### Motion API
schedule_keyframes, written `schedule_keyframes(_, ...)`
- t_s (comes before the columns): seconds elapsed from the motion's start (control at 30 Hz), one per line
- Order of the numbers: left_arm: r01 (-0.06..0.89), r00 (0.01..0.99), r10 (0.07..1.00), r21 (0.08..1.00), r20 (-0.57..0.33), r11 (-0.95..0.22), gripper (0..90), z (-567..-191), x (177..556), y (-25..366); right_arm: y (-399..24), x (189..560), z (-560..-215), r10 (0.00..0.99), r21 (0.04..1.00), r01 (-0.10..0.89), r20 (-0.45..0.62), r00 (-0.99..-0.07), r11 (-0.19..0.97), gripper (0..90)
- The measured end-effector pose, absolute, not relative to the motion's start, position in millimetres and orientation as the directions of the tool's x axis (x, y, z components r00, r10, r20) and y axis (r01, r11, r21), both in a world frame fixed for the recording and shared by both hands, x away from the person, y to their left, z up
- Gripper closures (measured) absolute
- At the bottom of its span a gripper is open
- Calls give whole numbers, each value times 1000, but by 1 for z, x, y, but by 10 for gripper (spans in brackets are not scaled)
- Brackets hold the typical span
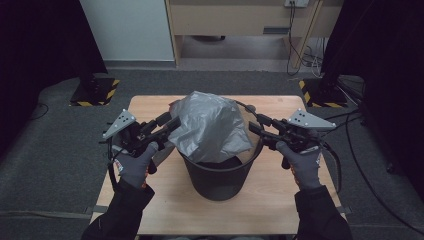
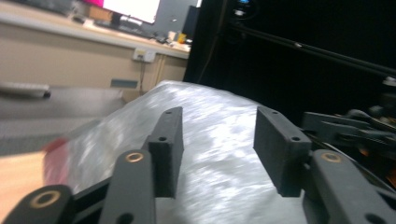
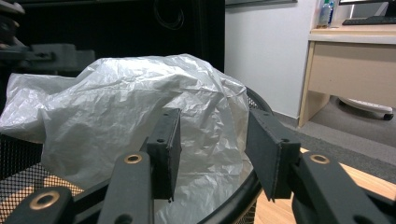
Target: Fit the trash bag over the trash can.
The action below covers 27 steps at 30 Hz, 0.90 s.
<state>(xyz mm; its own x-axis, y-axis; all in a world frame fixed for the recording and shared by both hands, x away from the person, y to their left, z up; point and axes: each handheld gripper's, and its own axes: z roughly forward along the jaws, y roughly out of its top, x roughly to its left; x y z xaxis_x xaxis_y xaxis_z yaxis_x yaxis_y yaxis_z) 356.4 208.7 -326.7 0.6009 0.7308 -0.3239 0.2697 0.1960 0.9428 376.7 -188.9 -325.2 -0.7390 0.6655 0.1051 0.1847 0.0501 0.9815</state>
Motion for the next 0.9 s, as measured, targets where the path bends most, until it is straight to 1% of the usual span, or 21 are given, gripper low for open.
schedule_keyframes(0.1,316,588,723,926,-363,207,476,-336,362,207,-189,377,-326,665,981,186,104,-739,54,547)
schedule_keyframes(0.2,352,583,720,916,-376,193,475,-343,364,202,-189,377,-326,664,981,187,105,-740,54,546)
schedule_keyframes(0.27,364,585,716,912,-382,189,514,-344,364,199,-189,377,-326,664,981,189,108,-740,52,546)
schedule_keyframes(0.3,365,587,717,913,-377,182,514,-345,364,198,-189,377,-326,665,981,185,104,-740,53,546)
schedule_keyframes(0.33,367,588,717,913,-375,176,543,-345,364,197,-189,377,-326,665,981,187,105,-739,53,546)
schedule_keyframes(0.37,361,584,722,915,-371,179,575,-345,363,196,-189,377,-326,664,981,188,105,-740,54,546)
schedule_keyframes(0.43,349,579,731,920,-361,178,586,-344,362,196,-189,377,-326,664,980,190,107,-740,54,546)
schedule_keyframes(0.5,330,575,743,928,-342,172,634,-343,361,197,-188,377,-326,663,980,191,107,-741,56,546)
schedule_keyframes(0.53,325,572,748,930,-337,171,663,-342,361,199,-188,377,-326,663,980,191,107,-741,56,547)
schedule_keyframes(0.57,307,570,754,936,-326,172,720,-340,359,201,-188,377,-326,664,980,190,107,-740,53,547)
schedule_keyframes(0.67,283,585,742,940,-327,191,809,-337,358,204,-189,377,-326,665,981,187,105,-739,54,547)
schedule_keyframes(0.7,250,607,730,948,-313,198,827,-332,355,204,-189,377,-325,665,981,187,108,-739,49,548)
schedule_keyframes(0.73,250,607,730,948,-313,198,834,-332,355,204,-189,377,-325,665,981,187,108,-739,49,548)
schedule_keyframes(0.77,219,636,716,957,-287,189,842,-325,350,201,-190,376,-325,666,981,187,109,-738,46,548)
schedule_keyframes(0.83,209,654,705,961,-274,180,848,-322,347,197,-190,376,-325,665,981,188,112,-738,43,549)
schedule_keyframes(0.9,192,691,684,971,-234,139,850,-319,341,184,-189,376,-325,664,981,187,113,-740,42,549)
